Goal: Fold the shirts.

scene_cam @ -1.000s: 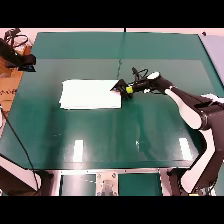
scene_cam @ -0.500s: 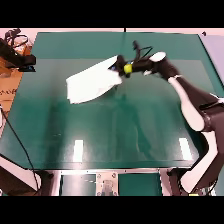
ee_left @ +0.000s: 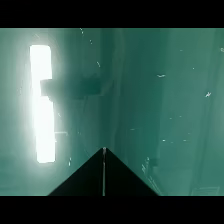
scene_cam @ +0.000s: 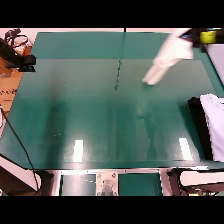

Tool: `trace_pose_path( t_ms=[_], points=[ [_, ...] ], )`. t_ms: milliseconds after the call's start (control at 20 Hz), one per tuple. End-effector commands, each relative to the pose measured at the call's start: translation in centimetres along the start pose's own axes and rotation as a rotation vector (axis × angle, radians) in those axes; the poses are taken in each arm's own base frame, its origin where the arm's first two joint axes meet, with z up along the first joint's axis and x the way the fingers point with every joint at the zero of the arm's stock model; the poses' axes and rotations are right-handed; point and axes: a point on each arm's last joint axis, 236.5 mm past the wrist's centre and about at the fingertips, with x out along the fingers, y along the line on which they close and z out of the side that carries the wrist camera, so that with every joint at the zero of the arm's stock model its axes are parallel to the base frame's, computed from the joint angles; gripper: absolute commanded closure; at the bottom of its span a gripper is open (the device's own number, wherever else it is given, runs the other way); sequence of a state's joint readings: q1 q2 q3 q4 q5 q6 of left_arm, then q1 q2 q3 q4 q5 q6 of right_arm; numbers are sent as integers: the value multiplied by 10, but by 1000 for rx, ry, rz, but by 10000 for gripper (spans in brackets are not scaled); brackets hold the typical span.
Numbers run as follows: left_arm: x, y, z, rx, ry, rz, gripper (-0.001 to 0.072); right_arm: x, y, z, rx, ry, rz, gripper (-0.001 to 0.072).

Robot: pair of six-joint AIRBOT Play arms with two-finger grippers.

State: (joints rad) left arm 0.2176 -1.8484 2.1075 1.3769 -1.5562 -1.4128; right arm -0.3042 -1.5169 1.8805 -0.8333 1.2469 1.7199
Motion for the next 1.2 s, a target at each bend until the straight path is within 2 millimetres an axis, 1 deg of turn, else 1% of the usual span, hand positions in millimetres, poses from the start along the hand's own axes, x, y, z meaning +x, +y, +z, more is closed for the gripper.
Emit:
trace_pose_path(
  t_ms=[0,50,100,150,200,300,450,550,750,850,950,1050,1150],
  points=[
    [0,0,1,0,-3,0,684,-98,-74,44,104,-176,-177,693],
    [0,0,0,0,-2,0,684,-118,-92,51,136,-211,-206,693],
    [0,0,0,-1,-1,0,684,-138,-110,54,168,-233,-236,693],
    [0,0,0,-3,-1,0,684,-153,-126,53,195,-238,-262,693],
    [0,0,0,-6,0,0,684,-165,-137,50,210,-237,-286,693],
    [0,0,0,-26,0,-1,684,-189,-155,47,242,-258,-331,693],
    [0,0,0,-26,0,-1,684,-223,-164,44,277,-307,-369,693],
    [0,0,0,-26,0,-1,684,-246,-171,29,309,-303,-418,693],
    [0,-1,-4,-25,16,-3,684,-302,-202,-10,403,-302,-645,693],
    [0,-2,-7,-25,30,-5,684,-327,-217,-32,454,-284,-755,693],
    [0,-2,-8,-25,34,-6,684,-337,-230,-53,511,-244,-816,694],
    [0,-2,-8,-25,34,-6,684,-330,-244,-75,571,-171,-841,694],
    [0,-2,-8,-25,34,-7,684,-322,-261,-104,640,-88,-873,694]
  ],
)
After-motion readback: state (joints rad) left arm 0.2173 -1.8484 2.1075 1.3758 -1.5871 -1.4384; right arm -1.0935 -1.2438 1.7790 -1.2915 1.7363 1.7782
